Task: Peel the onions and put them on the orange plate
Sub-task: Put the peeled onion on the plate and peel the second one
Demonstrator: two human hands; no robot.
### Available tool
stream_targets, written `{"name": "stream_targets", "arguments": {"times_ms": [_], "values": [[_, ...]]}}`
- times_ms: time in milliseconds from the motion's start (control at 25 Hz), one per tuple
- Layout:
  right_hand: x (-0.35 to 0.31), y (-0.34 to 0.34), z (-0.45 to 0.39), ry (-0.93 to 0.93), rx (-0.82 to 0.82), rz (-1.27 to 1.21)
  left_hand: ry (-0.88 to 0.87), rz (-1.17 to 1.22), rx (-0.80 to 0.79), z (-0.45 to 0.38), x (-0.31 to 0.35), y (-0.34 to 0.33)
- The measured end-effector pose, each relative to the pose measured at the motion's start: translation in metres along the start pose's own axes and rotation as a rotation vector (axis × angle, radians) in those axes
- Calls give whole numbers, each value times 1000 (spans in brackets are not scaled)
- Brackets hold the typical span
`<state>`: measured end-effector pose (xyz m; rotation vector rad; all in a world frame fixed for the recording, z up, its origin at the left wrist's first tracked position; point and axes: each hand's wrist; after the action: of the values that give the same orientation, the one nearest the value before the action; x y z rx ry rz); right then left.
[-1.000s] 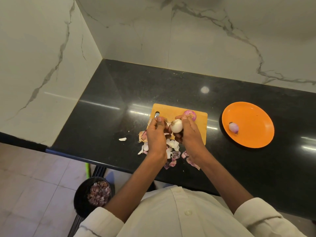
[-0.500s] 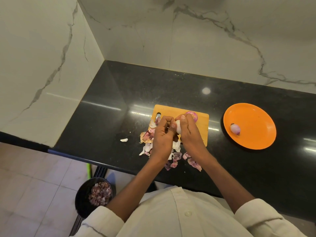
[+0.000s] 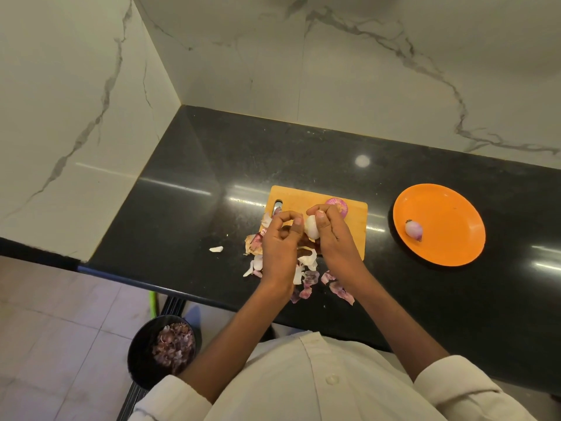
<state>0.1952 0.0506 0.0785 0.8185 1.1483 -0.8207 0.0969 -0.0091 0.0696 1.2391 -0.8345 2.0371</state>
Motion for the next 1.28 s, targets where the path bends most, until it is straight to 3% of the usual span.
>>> {"name": "stream_targets", "arguments": {"times_ms": [320,560,840,960,1120,1280], "values": [[-3,-9,0,-23,1,-42,-13,-110,69,-5,-7,-6],[1,-7,0,-1,24,-19,410,341,64,-10,6,-7],[5,-1,-1,93,-24,87,586,469,71,-14,14,-2],[3,-5,0,69,19,82,460,395,71,-12,12,-5],[-5,-7,-7,-348,172,-474,133,120,62,-11,10,-6],[-4,2,-10,-420,167,-678,-58,-97,30,-11,4,1]]}}
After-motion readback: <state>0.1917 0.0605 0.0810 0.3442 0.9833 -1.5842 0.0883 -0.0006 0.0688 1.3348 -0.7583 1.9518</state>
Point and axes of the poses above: each hand's wrist, its own z-axis away from the middle knuckle, its own y-axis out of the back of the hand, x = y × z, and after that the axes turned 2 degrees about -y, right-handed
